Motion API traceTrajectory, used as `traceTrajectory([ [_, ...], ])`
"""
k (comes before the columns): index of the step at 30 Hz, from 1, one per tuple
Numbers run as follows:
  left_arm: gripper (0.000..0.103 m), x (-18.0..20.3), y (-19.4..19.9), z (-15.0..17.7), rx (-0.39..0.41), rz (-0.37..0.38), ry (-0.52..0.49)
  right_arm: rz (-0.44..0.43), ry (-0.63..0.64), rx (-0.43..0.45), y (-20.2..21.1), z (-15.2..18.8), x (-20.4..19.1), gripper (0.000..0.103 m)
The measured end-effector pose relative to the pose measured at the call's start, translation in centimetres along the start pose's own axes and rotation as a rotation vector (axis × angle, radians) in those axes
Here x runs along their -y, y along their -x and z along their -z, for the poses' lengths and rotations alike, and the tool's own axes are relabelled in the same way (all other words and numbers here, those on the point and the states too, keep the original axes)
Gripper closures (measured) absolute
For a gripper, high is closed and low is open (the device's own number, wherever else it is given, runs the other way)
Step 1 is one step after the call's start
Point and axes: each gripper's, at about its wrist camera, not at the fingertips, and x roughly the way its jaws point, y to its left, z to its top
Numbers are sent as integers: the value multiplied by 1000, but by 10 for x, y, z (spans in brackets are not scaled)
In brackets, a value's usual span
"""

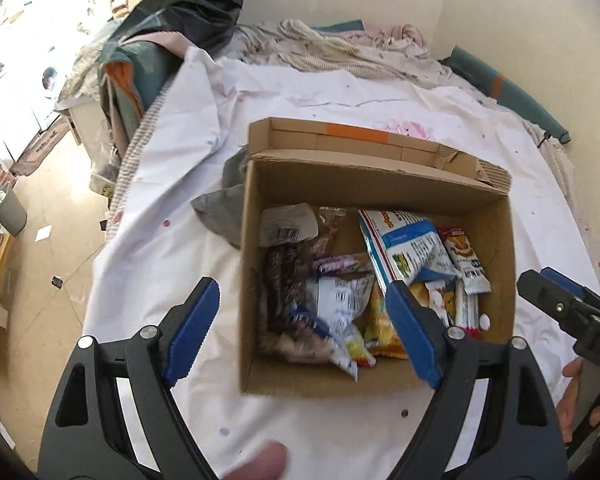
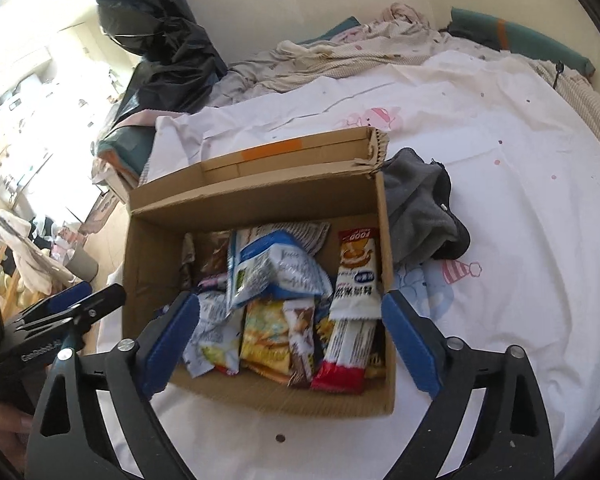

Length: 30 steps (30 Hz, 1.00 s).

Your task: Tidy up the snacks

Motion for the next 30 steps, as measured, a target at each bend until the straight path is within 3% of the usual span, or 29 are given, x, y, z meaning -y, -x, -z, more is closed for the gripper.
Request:
traceTrajectory([
  [5,18,-6,31,22,46,-22,-18,35,32,43,21,26,-14,2],
  [7,5,-8,42,31,64,-25,-14,41,37,49,28,33,-18,1],
  [12,1,-10,62,52,95,-14,-2,77,47,87,47,54,-26,0],
  [16,1,-10,70,69,108,-46,-15,85,58,102,57,71,-33,0],
  [22,1,-19,81,83,118,-37,13,111,94,136,66,89,-44,0],
  [25,0,-15,84,84,135,-20,-47,154,89,161,67,94,-44,0],
  [30,0,-15,87,83,152,-12,-36,189,41,147,56,90,-35,0],
])
